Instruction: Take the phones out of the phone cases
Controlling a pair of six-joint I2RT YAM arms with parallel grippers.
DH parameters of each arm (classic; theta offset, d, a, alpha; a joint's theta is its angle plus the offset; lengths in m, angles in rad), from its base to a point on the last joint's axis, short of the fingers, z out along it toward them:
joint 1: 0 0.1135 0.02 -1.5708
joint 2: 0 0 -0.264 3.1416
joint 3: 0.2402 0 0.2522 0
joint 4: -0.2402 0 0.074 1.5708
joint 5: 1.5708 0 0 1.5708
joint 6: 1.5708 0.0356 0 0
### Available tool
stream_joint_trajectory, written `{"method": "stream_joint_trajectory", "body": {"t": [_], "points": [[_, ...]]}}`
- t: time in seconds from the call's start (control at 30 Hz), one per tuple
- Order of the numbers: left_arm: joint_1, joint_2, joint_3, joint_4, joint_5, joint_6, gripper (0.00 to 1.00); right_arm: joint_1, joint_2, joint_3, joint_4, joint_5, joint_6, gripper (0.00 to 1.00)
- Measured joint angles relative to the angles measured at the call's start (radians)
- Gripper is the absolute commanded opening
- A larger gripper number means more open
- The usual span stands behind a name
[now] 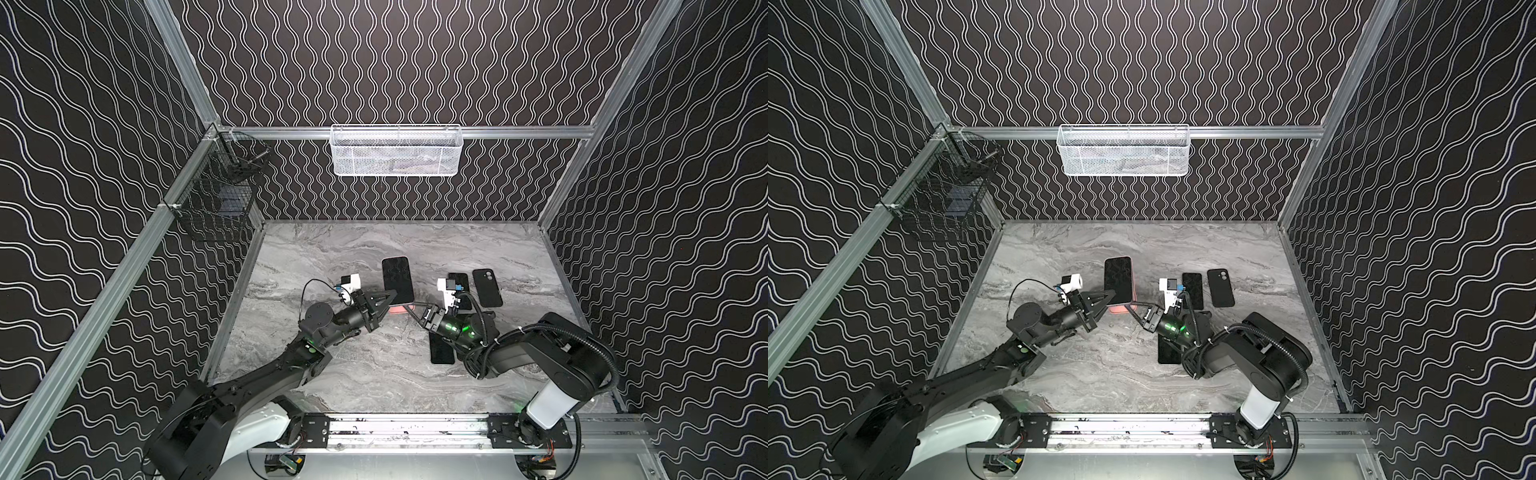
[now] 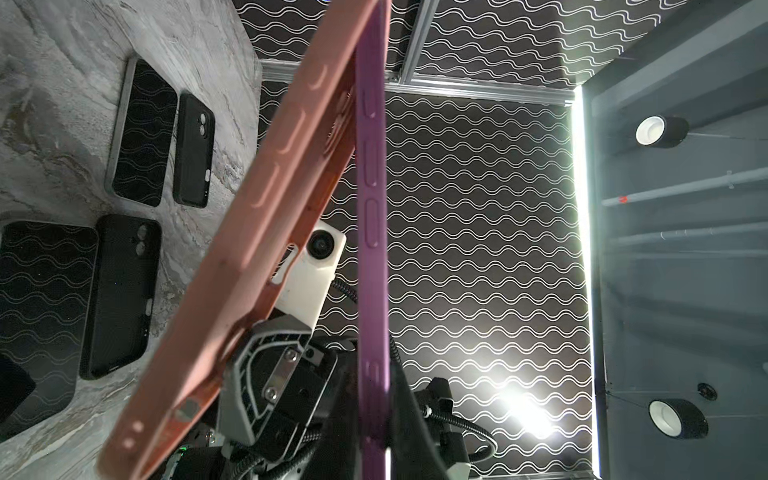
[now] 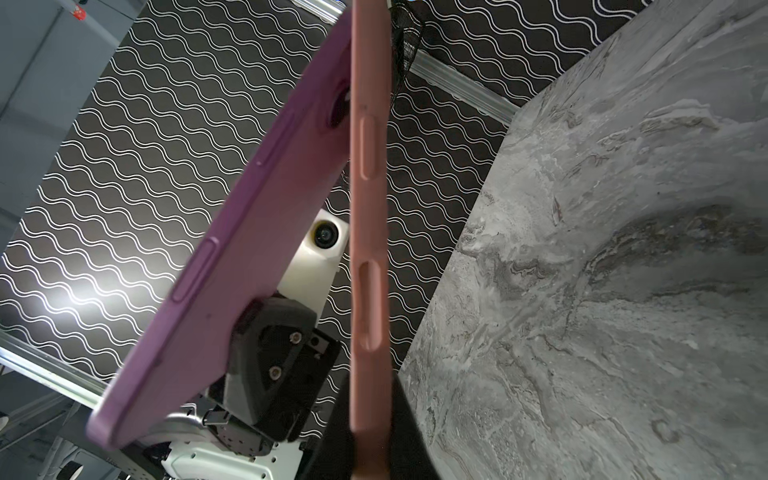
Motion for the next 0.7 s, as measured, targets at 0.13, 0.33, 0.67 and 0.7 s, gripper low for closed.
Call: {"method": "stream_joint_trajectory", "body": {"t": [0.13, 0.33, 0.67, 0.7], "points": [[-0.002, -0.05, 0.006, -0.059, 0.009, 0.014, 0.0, -0.012, 0.009, 0.003, 0.0, -0.008, -0.008, 0.09], [-0.008, -0.097, 0.007, -0.108, 0.007, 0.021, 0.0, -0.031, 0.026, 0.017, -0.001, -0.013, -0.026, 0.09], [-0.017, -0.142, 0.024, -0.134, 0.008, 0.022, 0.0, -0.05, 0.049, 0.027, -0.011, -0.01, -0.033, 0.09], [-0.018, -0.143, 0.026, -0.134, 0.012, 0.023, 0.0, -0.053, 0.049, 0.026, -0.012, -0.008, -0.034, 0.09]]}}
